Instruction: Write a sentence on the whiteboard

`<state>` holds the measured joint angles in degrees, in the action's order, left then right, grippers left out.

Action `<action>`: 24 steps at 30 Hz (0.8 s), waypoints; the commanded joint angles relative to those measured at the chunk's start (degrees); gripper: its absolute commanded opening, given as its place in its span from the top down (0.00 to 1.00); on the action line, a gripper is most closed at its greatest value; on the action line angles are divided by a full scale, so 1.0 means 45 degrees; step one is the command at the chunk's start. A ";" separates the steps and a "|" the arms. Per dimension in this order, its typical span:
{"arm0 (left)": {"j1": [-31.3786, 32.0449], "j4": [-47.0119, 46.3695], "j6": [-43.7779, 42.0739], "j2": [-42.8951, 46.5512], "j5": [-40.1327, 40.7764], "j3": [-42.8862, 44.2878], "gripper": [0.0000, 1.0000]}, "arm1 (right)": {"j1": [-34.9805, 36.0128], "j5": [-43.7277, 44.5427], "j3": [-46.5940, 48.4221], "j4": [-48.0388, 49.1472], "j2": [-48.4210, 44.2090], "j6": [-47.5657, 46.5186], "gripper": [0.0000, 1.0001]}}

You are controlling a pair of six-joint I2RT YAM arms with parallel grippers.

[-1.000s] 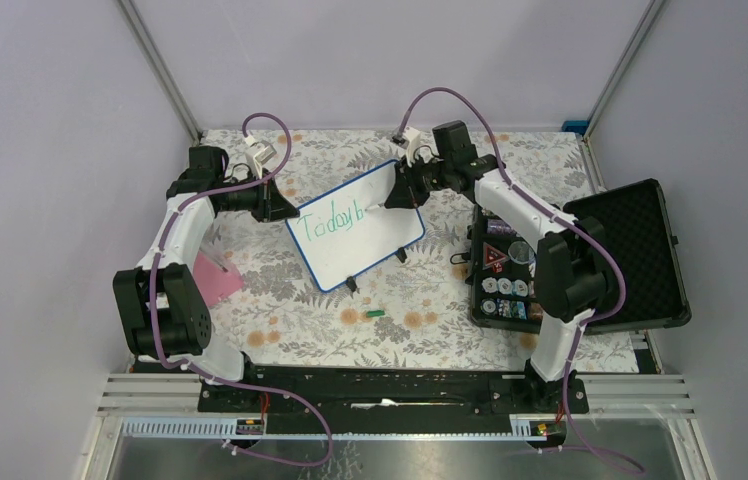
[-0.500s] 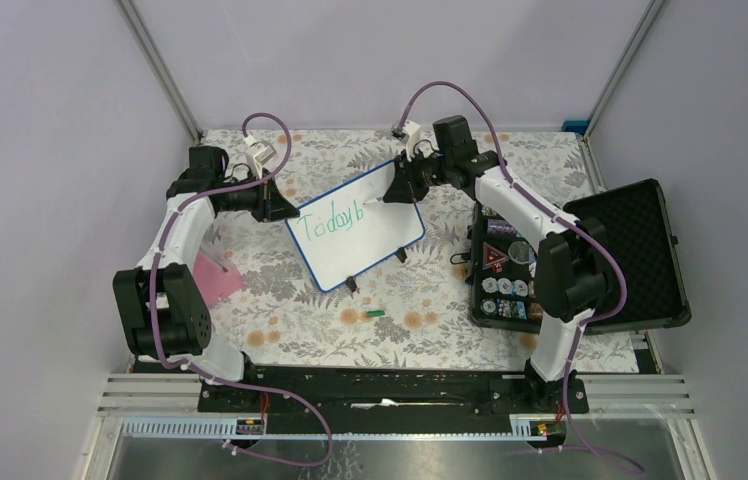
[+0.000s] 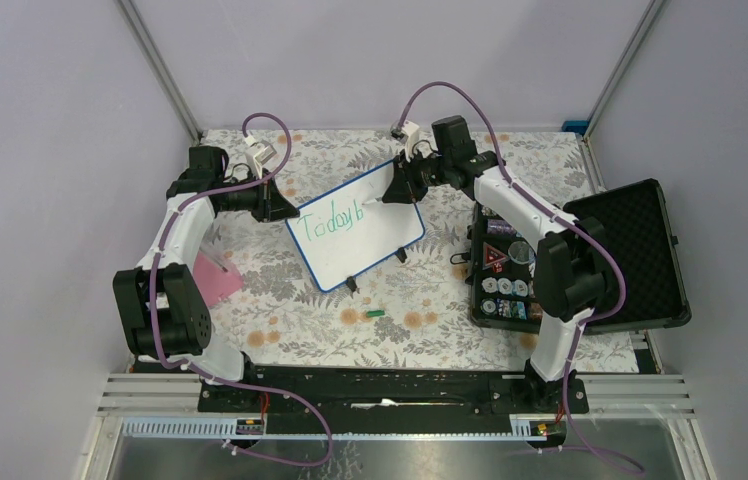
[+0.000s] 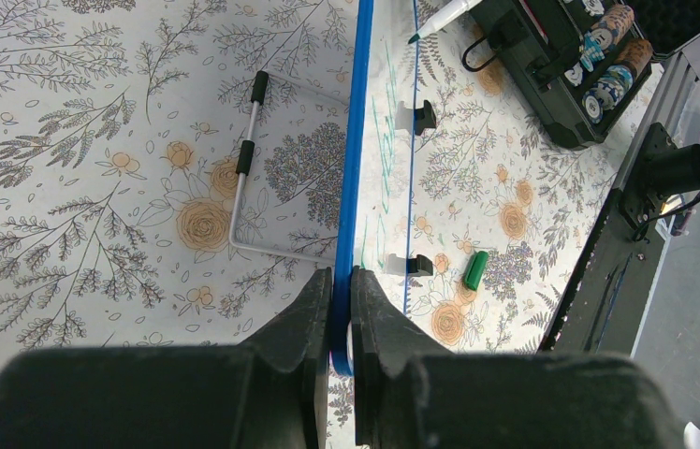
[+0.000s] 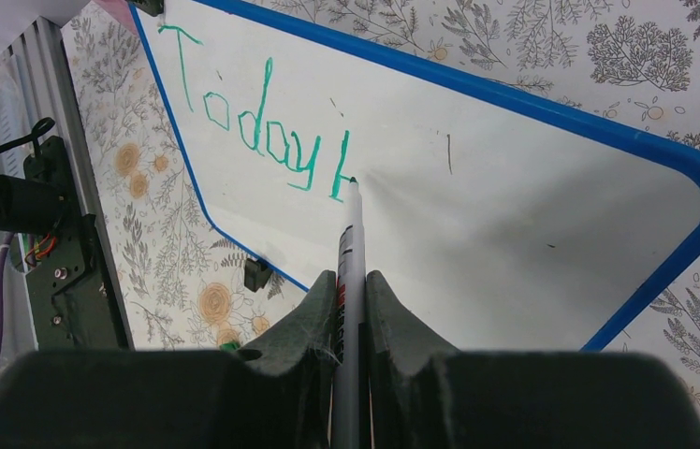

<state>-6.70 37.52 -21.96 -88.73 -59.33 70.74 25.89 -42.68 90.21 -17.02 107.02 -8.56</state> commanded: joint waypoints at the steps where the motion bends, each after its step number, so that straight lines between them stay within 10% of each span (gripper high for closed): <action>1: 0.0025 -0.0388 -0.0304 0.0126 0.0457 0.0022 1.00 | 0.0125 0.0048 0.0610 0.0339 0.0192 0.0005 1.00; 24: 0.0034 -0.0388 -0.0299 0.0155 0.0548 0.0034 1.00 | 0.0123 0.0624 0.0395 0.0306 0.0293 -0.0215 1.00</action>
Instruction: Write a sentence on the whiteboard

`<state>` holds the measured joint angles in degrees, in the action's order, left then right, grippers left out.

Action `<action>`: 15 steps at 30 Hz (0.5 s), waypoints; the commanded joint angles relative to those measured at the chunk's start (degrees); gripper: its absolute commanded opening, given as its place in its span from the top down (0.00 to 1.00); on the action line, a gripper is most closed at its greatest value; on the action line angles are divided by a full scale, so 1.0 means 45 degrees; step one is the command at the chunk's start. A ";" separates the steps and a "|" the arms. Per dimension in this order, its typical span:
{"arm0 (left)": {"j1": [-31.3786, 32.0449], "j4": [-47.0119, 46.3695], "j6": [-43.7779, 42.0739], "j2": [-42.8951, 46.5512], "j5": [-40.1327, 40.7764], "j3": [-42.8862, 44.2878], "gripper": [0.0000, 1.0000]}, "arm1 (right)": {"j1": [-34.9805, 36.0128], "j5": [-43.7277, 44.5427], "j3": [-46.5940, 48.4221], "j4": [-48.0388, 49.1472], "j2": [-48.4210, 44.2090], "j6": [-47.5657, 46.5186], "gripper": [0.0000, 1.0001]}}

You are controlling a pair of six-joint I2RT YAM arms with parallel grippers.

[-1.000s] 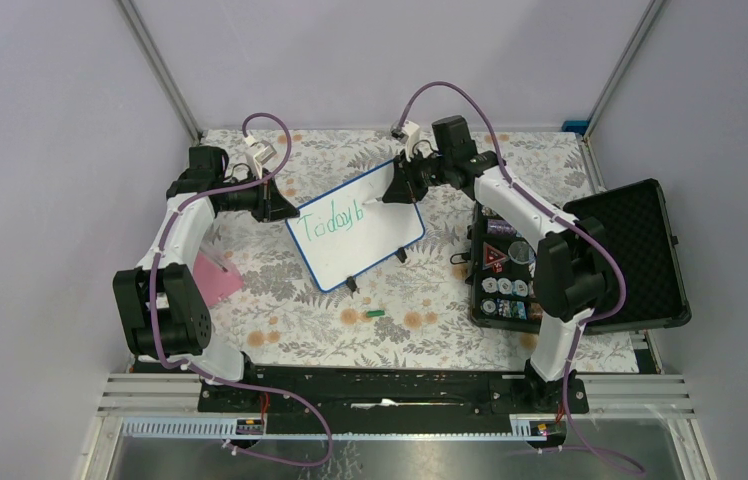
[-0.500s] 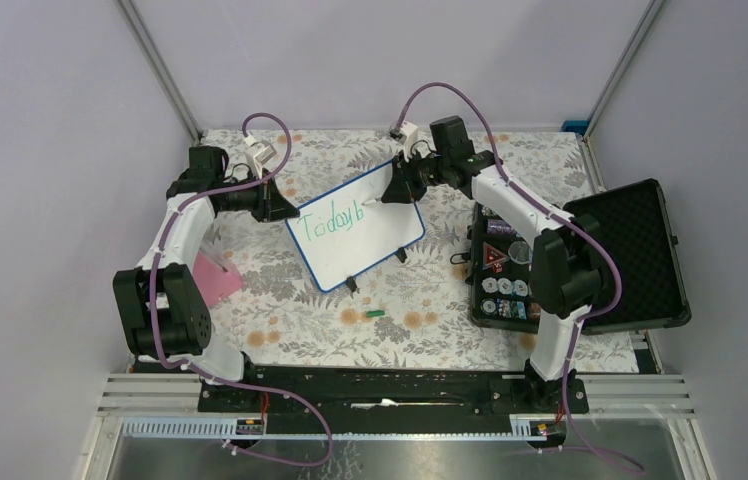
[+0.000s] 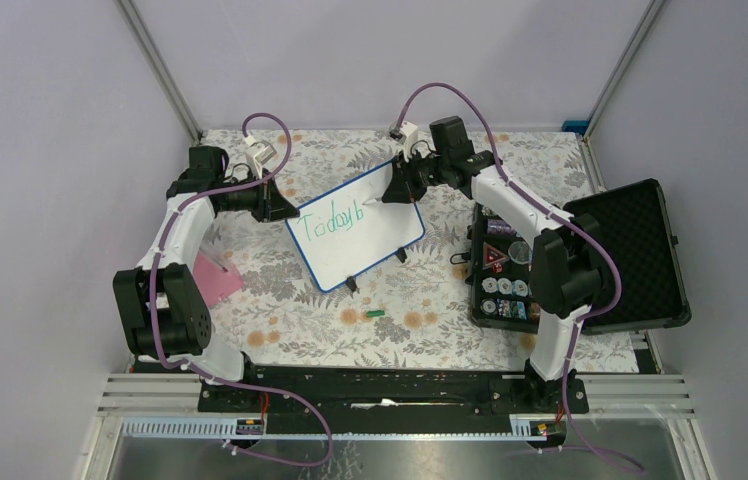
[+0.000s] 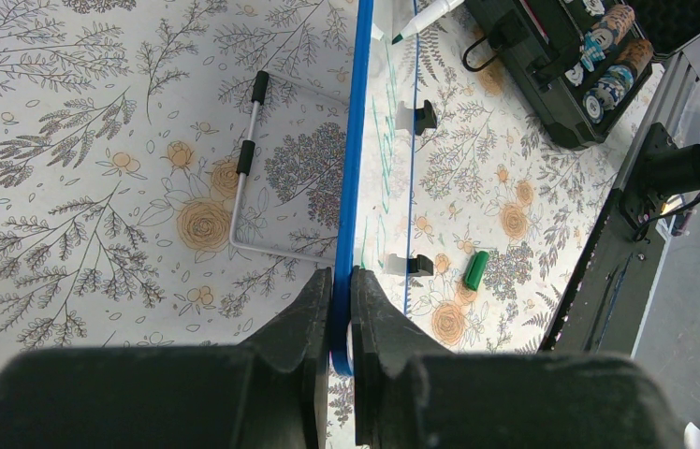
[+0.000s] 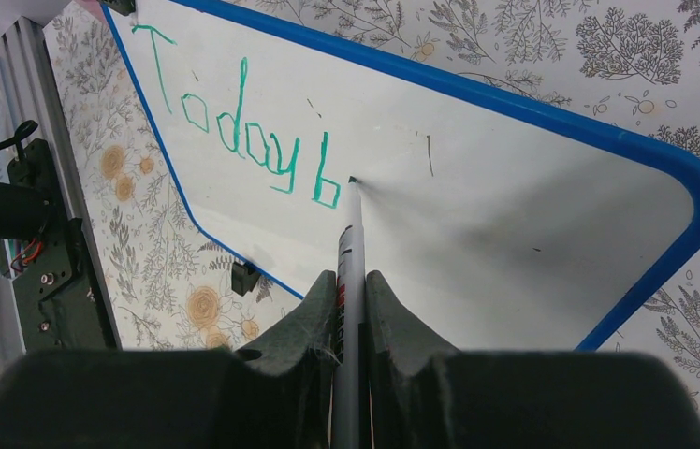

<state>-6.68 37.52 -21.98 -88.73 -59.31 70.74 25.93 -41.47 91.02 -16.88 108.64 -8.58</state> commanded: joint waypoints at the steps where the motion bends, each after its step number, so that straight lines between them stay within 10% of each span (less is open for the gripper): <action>1: 0.0021 -0.0388 -0.0292 0.0163 0.0541 0.0033 1.00 | 0.0125 0.0392 0.0172 0.0281 -0.0088 -0.0231 1.00; 15: 0.0029 -0.0388 -0.0262 0.0127 0.0522 0.0074 1.00 | 0.0035 0.0448 -0.0510 0.0119 -0.0481 -0.0530 1.00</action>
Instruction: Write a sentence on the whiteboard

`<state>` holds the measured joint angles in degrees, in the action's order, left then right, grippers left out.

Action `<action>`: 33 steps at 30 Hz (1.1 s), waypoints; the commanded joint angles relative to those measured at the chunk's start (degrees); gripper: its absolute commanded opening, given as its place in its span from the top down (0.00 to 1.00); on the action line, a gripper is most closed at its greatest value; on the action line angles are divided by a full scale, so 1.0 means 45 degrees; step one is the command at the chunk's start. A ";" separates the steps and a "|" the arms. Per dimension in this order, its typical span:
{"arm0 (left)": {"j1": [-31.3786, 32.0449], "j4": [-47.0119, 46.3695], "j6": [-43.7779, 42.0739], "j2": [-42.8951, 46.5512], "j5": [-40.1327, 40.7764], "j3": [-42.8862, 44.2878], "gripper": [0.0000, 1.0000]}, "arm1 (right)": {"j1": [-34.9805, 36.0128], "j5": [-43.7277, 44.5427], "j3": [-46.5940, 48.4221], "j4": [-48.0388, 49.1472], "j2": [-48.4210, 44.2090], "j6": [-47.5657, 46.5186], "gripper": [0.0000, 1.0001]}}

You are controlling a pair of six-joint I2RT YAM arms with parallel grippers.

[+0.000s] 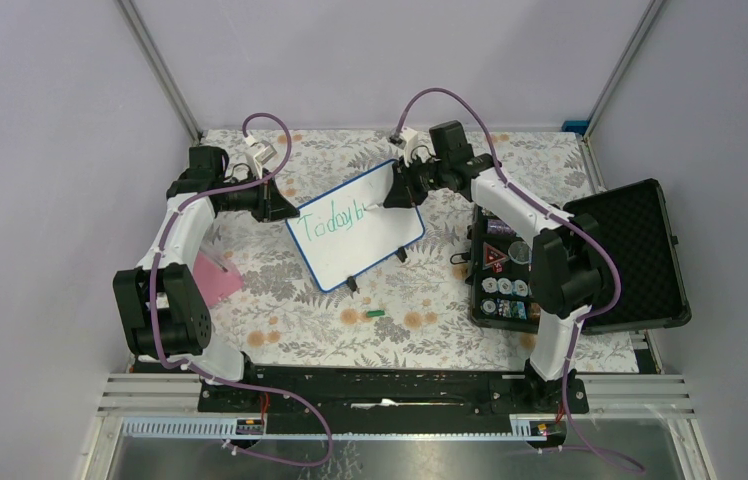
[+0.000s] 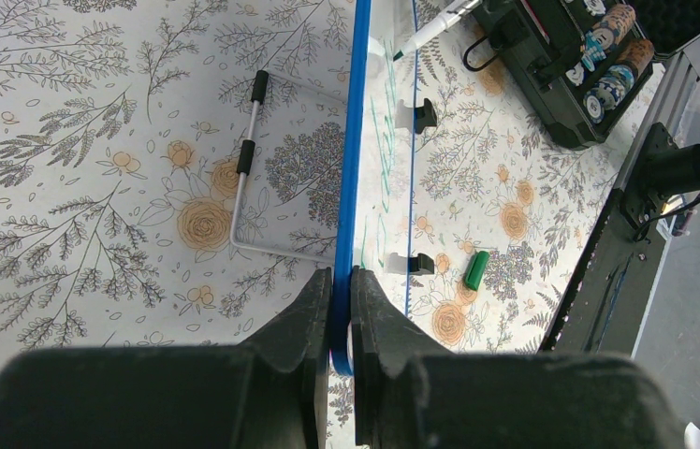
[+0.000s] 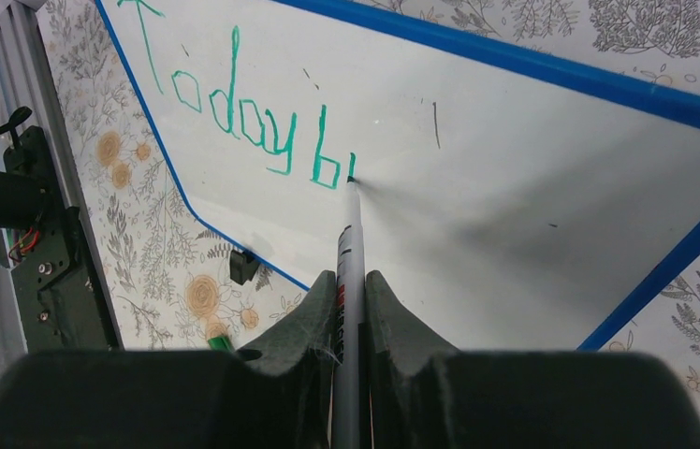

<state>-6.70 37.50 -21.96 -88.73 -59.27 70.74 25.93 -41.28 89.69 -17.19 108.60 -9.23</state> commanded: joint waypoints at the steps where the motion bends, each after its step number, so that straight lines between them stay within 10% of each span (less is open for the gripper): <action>1: 0.0028 -0.0383 -0.0276 0.0110 0.0514 0.0080 1.00 | 0.0042 0.0403 -0.0257 0.0187 -0.0479 -0.0398 1.00; 33: 0.0024 -0.0383 -0.0368 0.0161 0.0563 -0.0041 1.00 | -0.0001 0.0456 0.0679 0.0182 -0.0034 0.0008 1.00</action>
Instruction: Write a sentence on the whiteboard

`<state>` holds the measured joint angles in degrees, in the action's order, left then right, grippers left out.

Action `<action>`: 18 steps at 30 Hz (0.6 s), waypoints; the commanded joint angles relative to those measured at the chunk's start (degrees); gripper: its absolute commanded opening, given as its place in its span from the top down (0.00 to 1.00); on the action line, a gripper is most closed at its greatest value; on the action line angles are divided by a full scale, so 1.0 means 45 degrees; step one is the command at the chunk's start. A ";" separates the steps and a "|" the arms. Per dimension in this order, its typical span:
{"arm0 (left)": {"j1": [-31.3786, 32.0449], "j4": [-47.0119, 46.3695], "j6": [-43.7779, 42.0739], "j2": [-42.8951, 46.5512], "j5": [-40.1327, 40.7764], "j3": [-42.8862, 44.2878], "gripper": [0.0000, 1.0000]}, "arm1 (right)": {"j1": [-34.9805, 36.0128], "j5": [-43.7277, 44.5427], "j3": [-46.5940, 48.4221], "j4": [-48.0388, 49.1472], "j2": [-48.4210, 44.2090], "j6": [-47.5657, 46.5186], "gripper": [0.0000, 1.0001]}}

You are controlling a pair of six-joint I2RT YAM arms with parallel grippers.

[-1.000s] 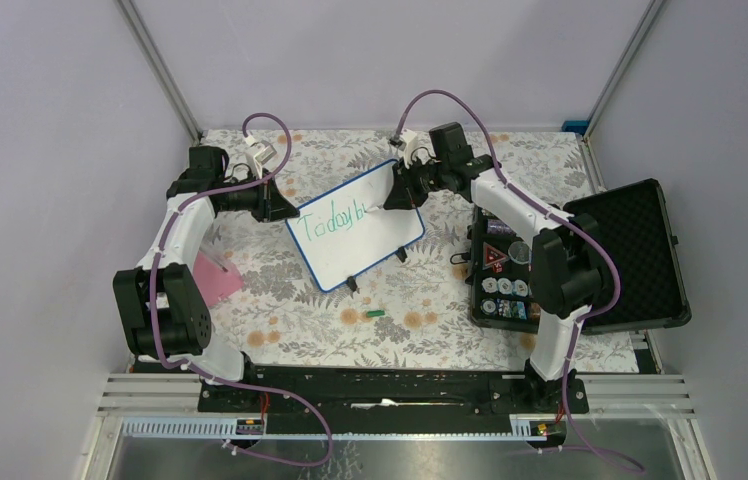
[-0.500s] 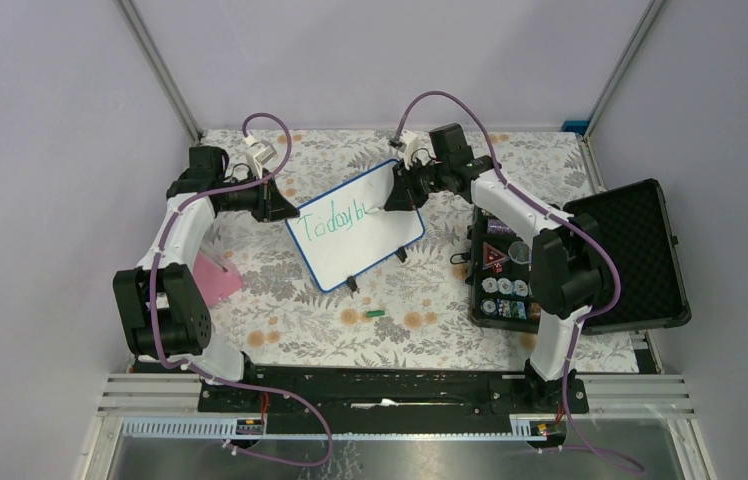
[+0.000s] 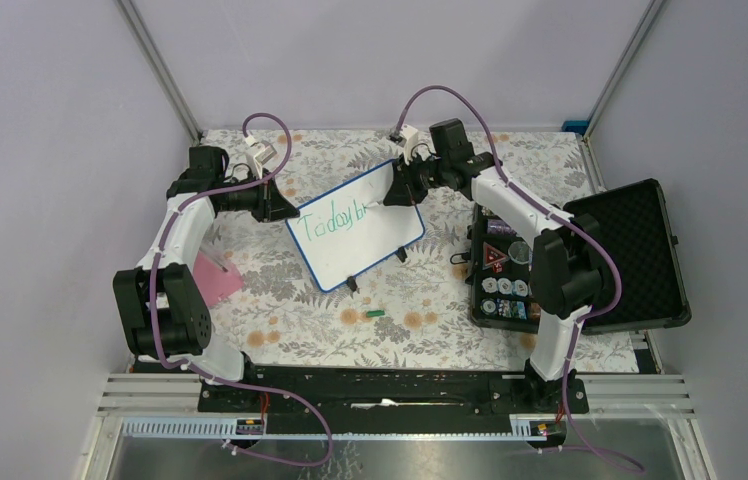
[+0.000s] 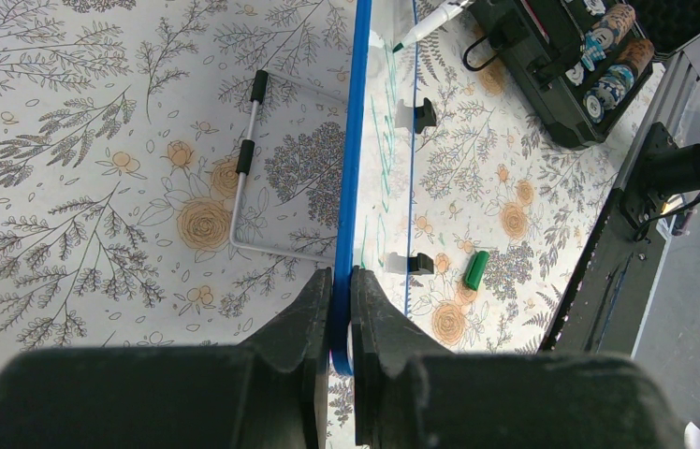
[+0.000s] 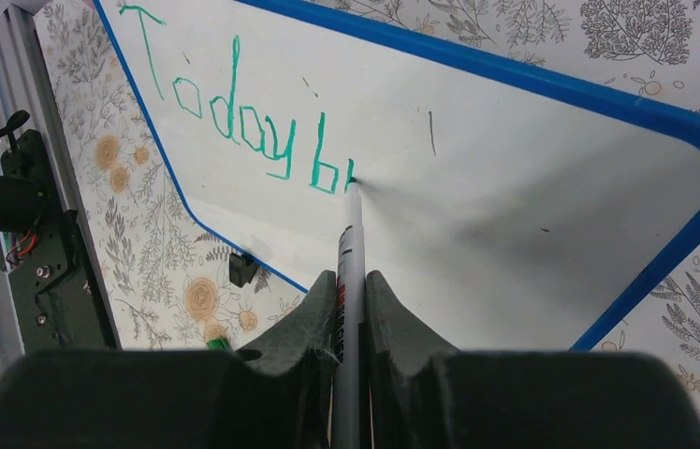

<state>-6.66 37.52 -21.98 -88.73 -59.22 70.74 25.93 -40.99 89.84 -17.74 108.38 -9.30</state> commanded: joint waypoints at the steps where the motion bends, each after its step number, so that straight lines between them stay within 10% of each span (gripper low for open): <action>1: 0.0014 -0.0398 -0.0367 0.0151 0.0544 -0.0042 1.00 | -0.0004 0.0380 0.0668 0.0308 0.0034 0.0051 1.00; 18: 0.0019 -0.0388 -0.0365 0.0159 0.0563 -0.0007 1.00 | -0.0197 0.0108 0.0547 -0.0034 -0.0349 -0.0203 1.00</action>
<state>-6.66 37.52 -21.98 -88.73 -59.20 70.74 25.65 -40.21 90.91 -17.87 108.49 -8.80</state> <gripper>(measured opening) 0.100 0.186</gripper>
